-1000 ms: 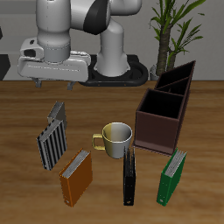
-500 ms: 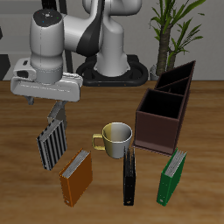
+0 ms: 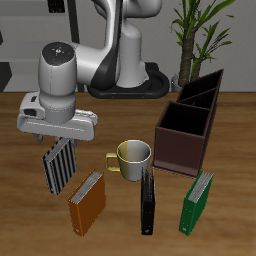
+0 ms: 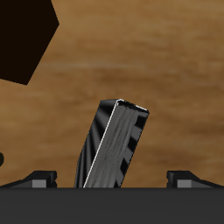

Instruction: Place the striped book into the left desk caddy's left compartment

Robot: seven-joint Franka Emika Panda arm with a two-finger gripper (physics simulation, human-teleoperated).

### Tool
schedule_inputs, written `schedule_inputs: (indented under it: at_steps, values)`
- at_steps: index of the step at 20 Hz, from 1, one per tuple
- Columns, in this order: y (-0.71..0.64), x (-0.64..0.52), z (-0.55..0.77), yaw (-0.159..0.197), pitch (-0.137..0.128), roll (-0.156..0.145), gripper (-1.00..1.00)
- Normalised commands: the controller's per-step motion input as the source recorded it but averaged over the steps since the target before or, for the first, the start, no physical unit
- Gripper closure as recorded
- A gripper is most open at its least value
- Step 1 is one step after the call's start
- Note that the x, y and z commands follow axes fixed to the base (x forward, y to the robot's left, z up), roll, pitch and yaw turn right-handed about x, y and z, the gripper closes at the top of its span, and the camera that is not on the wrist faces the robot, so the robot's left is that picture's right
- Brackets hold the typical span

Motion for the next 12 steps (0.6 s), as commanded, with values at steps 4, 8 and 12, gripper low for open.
schedule_inputs:
  at_steps: [4,8,12]
  values:
    - [0.0,0.12,-0.44,-0.034,0.043,-0.005,-1.0]
    - [-0.04,0.05,-0.32,-0.035,0.043,-0.003,-1.0]
    - [0.04,0.03,-0.36,-0.054,0.04,0.033,1.0]
